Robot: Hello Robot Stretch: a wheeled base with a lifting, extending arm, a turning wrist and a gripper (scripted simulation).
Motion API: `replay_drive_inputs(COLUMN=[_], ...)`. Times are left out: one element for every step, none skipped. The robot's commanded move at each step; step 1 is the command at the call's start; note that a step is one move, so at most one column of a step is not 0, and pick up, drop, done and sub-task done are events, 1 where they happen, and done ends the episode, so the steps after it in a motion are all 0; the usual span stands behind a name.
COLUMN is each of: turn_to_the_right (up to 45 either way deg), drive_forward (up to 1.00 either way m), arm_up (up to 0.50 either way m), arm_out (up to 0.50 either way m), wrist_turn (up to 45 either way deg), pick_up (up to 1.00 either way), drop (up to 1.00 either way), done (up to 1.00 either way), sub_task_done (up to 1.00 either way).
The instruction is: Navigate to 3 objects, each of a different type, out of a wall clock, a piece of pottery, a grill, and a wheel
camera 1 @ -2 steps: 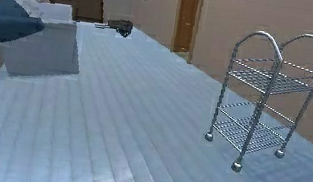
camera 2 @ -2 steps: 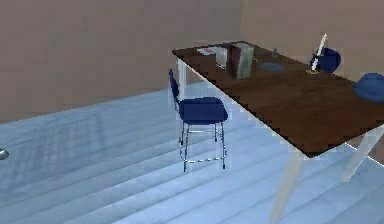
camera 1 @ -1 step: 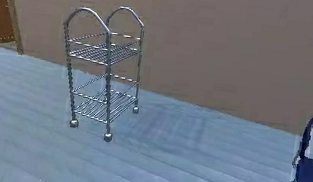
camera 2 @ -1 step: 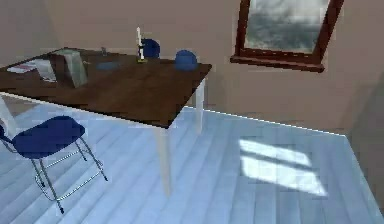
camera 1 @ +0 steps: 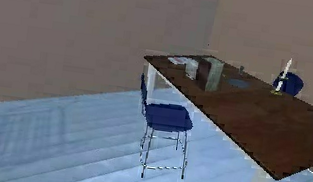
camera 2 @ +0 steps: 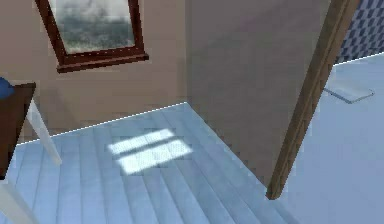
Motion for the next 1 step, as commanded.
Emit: replay_drive_inputs(turn_to_the_right=[18.0], drive_forward=[0.0], arm_up=[0.0], arm_out=[0.0], wrist_turn=[0.0], pick_up=[0.0], drop=[0.0], done=[0.0], sub_task_done=[0.0])
